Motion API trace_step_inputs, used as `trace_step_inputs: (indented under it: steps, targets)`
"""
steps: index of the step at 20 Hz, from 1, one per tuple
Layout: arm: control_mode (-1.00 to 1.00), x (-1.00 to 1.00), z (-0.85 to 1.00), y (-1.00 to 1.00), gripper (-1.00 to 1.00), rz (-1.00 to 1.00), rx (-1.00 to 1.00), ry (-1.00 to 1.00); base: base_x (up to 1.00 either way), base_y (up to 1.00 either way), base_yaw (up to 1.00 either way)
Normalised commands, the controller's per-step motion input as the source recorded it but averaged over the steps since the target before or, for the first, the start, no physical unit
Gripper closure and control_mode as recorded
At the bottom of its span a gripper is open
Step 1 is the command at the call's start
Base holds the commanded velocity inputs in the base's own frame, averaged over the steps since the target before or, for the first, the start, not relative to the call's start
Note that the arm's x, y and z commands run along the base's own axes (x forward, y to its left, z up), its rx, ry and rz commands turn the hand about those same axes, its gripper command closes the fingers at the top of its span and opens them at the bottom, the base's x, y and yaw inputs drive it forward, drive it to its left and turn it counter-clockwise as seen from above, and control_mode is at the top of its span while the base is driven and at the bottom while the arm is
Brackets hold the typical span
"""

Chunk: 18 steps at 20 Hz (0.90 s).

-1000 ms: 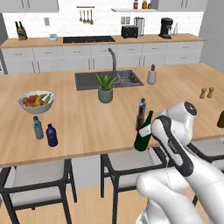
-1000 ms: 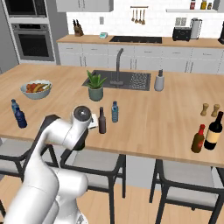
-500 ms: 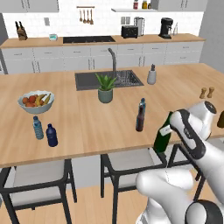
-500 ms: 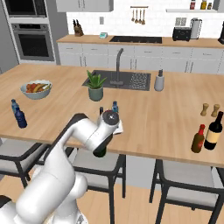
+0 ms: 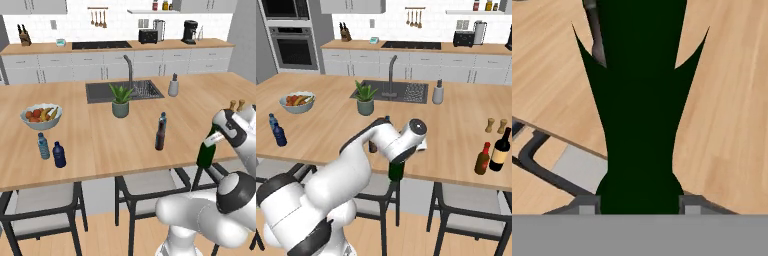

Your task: Move the plastic bottles in the middle to the plastics group, and the glass bottles in the middle to the glass group.

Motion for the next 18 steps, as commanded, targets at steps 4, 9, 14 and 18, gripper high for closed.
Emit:
trace_step_inputs:
  steps: [4, 9, 14, 18]
  targets:
    - [-1.00, 0.10, 0.08, -1.00, 1.00, -0.01, 0.00, 0.06, 0.00, 0.00, 0.00]
    - [-1.00, 0.01, -0.03, -0.78, 1.00, -0.02, 0.00, 0.00, 0.00, 0.00, 0.00]
    - [-1.00, 0.04, -0.09, -0.46, 1.00, 0.00, -0.04, -0.01, 0.00, 0.00, 0.00]
    - [-1.00, 0.11, 0.00, -0.29, 1.00, -0.01, -0.04, -0.06, 0.00, 0.00, 0.00]
